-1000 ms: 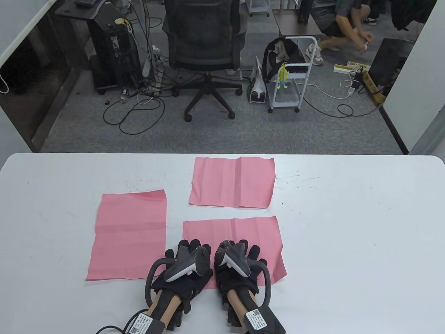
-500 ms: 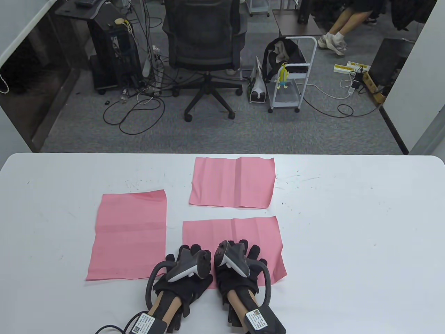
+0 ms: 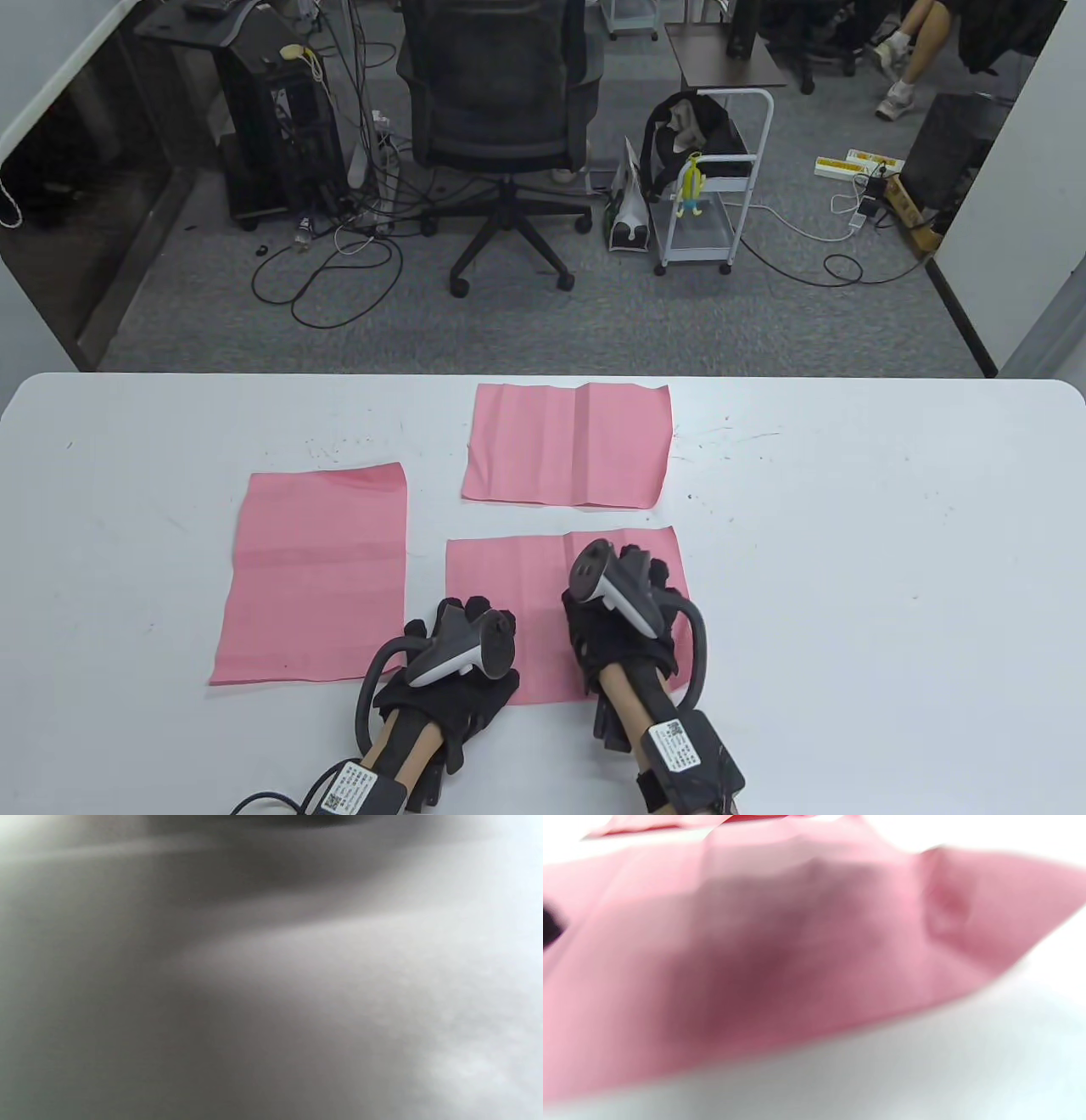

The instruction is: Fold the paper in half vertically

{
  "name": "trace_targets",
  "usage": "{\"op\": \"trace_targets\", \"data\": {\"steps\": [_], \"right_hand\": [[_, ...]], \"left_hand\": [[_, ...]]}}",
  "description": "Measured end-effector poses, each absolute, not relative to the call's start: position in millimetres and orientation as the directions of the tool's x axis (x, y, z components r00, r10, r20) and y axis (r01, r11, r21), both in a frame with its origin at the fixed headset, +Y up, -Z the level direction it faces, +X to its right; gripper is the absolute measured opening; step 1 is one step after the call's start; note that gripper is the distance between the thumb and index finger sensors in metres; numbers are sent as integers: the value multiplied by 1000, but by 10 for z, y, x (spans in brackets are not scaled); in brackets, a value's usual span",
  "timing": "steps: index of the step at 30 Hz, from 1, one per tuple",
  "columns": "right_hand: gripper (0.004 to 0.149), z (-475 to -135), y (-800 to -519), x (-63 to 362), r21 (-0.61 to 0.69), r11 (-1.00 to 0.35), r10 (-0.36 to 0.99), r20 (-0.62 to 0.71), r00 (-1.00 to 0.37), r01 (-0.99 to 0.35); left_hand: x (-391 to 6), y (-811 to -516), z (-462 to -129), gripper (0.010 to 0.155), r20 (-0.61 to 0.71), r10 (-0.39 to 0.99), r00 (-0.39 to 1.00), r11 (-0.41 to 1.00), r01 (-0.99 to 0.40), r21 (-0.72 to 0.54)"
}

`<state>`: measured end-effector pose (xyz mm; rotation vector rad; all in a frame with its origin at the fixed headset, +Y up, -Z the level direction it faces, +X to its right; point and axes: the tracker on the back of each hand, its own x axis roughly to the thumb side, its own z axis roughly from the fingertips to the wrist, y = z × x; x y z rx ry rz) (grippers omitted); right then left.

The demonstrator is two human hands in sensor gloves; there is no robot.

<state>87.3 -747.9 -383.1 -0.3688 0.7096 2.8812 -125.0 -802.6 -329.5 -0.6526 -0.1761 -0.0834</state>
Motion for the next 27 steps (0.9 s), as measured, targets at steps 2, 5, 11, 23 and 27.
{"op": "trace_targets", "data": {"steps": [2, 5, 11, 23, 27], "right_hand": [[74, -3984, -7433, 1123, 422, -873, 101, -330, -939, -243], [75, -4196, -7497, 1515, 420, -852, 119, -426, -897, -312], [78, -4435, -7790, 1942, 452, -789, 168, -494, -853, -417], [77, -4598, -7972, 1876, 509, -770, 150, -442, -885, -385], [71, -4587, -7951, 1796, 476, -788, 191, -414, -890, -390]], "left_hand": [[-1250, -8025, -3298, 76, 189, -20, 982, 791, 131, -598], [-1249, -8023, -3302, 76, 190, -19, 982, 789, 132, -601], [-1245, -8022, -3305, 76, 193, -19, 981, 788, 133, -600], [-1245, -8024, -3306, 76, 195, -16, 981, 788, 133, -601], [-1245, -8024, -3306, 76, 195, -16, 981, 788, 133, -601]]}}
